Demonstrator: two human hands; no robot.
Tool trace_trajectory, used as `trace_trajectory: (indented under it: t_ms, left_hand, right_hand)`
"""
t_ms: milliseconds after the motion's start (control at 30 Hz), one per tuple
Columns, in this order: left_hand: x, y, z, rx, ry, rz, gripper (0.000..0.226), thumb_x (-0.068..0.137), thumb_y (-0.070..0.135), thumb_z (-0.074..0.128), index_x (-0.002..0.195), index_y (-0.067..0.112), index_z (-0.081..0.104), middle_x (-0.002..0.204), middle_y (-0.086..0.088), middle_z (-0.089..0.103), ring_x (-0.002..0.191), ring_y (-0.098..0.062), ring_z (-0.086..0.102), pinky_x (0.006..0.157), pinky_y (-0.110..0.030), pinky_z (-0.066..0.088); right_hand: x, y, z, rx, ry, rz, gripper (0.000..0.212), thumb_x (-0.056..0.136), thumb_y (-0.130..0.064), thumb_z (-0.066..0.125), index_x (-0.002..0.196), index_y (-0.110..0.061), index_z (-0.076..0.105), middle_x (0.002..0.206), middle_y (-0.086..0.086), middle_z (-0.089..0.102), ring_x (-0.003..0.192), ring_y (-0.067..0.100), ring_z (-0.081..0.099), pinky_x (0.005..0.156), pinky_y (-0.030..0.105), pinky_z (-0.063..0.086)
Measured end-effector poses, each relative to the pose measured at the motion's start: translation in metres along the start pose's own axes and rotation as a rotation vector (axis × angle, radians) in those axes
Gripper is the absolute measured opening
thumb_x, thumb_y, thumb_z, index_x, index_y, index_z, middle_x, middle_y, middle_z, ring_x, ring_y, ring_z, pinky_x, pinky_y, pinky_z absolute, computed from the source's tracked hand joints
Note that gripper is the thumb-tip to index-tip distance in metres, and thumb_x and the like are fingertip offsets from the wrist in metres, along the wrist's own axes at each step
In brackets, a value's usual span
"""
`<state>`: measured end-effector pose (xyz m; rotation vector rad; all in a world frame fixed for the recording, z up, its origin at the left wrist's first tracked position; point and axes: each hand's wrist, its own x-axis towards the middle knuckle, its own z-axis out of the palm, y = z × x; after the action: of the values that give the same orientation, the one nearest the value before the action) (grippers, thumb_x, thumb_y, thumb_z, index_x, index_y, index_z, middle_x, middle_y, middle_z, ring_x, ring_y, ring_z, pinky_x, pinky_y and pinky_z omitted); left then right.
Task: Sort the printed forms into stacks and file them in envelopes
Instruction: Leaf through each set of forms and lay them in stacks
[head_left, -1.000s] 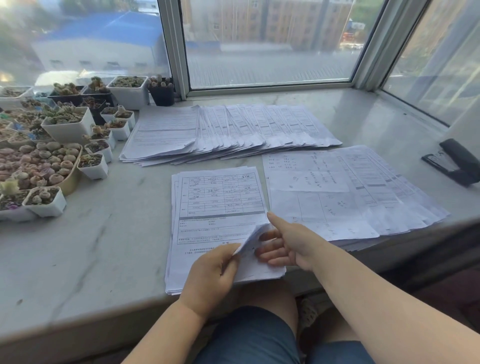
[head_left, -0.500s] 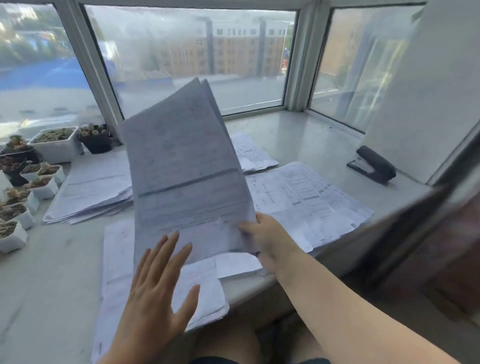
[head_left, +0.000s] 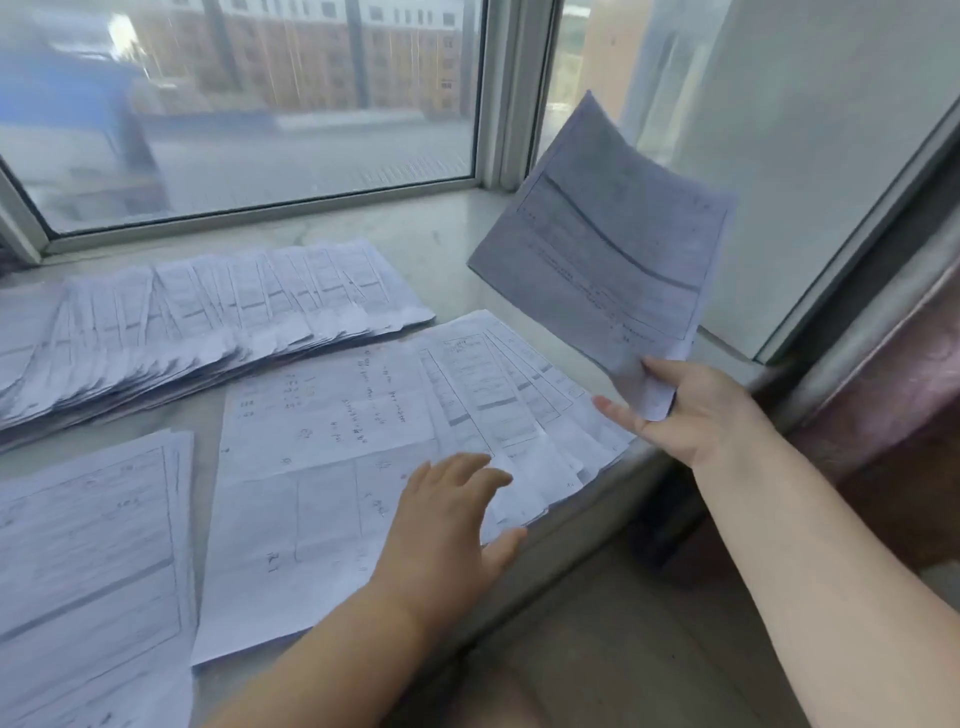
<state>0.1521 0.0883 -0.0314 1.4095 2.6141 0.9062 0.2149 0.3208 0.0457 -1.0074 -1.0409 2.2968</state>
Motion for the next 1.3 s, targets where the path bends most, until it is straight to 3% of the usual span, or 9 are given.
trace_trajectory:
  t_ms: [133, 267, 400, 500, 733, 900, 1000, 1200, 1300]
  left_hand:
    - [0.025, 0.003, 0.039, 0.083, -0.106, -0.049, 0.056, 0.080, 0.060, 0.057, 0.128, 0.035, 0.044, 0.142, 0.016, 0.032, 0.139, -0.010, 0.016, 0.111, -0.028, -0.003]
    - [0.024, -0.004, 0.056, -0.036, -0.044, -0.096, 0.052, 0.078, 0.043, 0.066, 0.125, 0.029, 0.047, 0.138, 0.015, 0.034, 0.134, -0.002, 0.023, 0.103, -0.009, -0.015]
    - [0.021, -0.009, 0.055, -0.161, 0.022, -0.093, 0.052, 0.074, 0.036, 0.076, 0.119, 0.022, 0.054, 0.126, 0.019, 0.039, 0.127, 0.002, 0.030, 0.117, -0.029, 0.012]
    - [0.021, -0.009, 0.052, -0.198, 0.022, -0.100, 0.048, 0.073, 0.036, 0.079, 0.111, 0.019, 0.056, 0.123, 0.014, 0.044, 0.120, 0.002, 0.035, 0.111, -0.040, 0.028]
    - [0.020, -0.006, 0.051, -0.250, 0.164, -0.107, 0.014, 0.085, 0.019, 0.067, 0.082, 0.010, 0.057, 0.092, 0.003, 0.056, 0.091, -0.014, 0.055, 0.082, -0.017, 0.040]
    - [0.020, -0.007, 0.044, -0.374, 0.289, -0.302, 0.019, 0.092, 0.016, 0.055, 0.076, 0.025, 0.049, 0.072, 0.013, 0.052, 0.073, 0.002, 0.049, 0.066, -0.007, 0.034]
    - [0.020, -0.008, 0.041, -0.382, 0.364, -0.382, 0.015, 0.092, 0.019, 0.054, 0.084, 0.028, 0.045, 0.074, 0.018, 0.053, 0.076, 0.014, 0.051, 0.064, -0.004, 0.036]
    - [0.014, -0.004, 0.037, -0.273, 0.250, -0.212, 0.018, 0.087, 0.019, 0.061, 0.100, 0.029, 0.055, 0.083, 0.012, 0.052, 0.082, -0.004, 0.050, 0.074, -0.016, 0.039]
    - [0.007, -0.001, 0.041, -0.186, 0.146, -0.153, 0.052, 0.079, 0.024, 0.070, 0.125, 0.024, 0.046, 0.099, 0.017, 0.041, 0.096, -0.009, 0.043, 0.080, -0.017, 0.032]
  right_hand:
    - [0.025, 0.021, -0.019, -0.038, -0.057, 0.124, 0.025, 0.100, -0.008, 0.046, 0.118, -0.015, 0.062, 0.117, 0.009, 0.068, 0.111, 0.030, 0.062, 0.091, 0.059, 0.047]
    - [0.040, 0.043, -0.035, 0.023, -0.153, 0.207, 0.025, 0.099, -0.008, 0.047, 0.117, -0.014, 0.063, 0.113, 0.009, 0.072, 0.102, 0.029, 0.068, 0.085, 0.060, 0.052]
    - [0.046, 0.059, -0.041, -0.033, -0.207, 0.247, 0.029, 0.096, -0.008, 0.049, 0.121, -0.015, 0.062, 0.117, 0.008, 0.070, 0.110, 0.032, 0.065, 0.084, 0.063, 0.052]
    - [0.049, 0.063, -0.040, -0.088, -0.206, 0.270, 0.031, 0.094, -0.009, 0.052, 0.123, -0.014, 0.061, 0.118, 0.008, 0.070, 0.110, 0.033, 0.065, 0.083, 0.065, 0.051]
    - [0.045, 0.069, -0.019, -0.152, -0.309, 0.354, 0.029, 0.093, -0.007, 0.049, 0.117, -0.013, 0.064, 0.117, 0.010, 0.070, 0.110, 0.033, 0.065, 0.093, 0.068, 0.043]
    - [0.045, 0.066, -0.007, -0.247, -0.324, 0.362, 0.028, 0.095, -0.007, 0.048, 0.117, -0.015, 0.064, 0.122, 0.011, 0.068, 0.112, 0.035, 0.063, 0.094, 0.064, 0.045]
    - [0.045, 0.062, -0.006, -0.260, -0.336, 0.356, 0.027, 0.095, -0.006, 0.048, 0.116, -0.015, 0.064, 0.123, 0.010, 0.067, 0.114, 0.034, 0.063, 0.096, 0.064, 0.044]
    - [0.039, 0.067, -0.003, -0.183, -0.343, 0.351, 0.031, 0.096, -0.006, 0.046, 0.124, -0.011, 0.060, 0.125, 0.014, 0.065, 0.115, 0.035, 0.061, 0.093, 0.054, 0.048]
    - [0.037, 0.068, 0.001, -0.181, -0.374, 0.335, 0.034, 0.096, -0.006, 0.045, 0.128, -0.010, 0.057, 0.126, 0.015, 0.065, 0.114, 0.035, 0.062, 0.096, 0.055, 0.047]
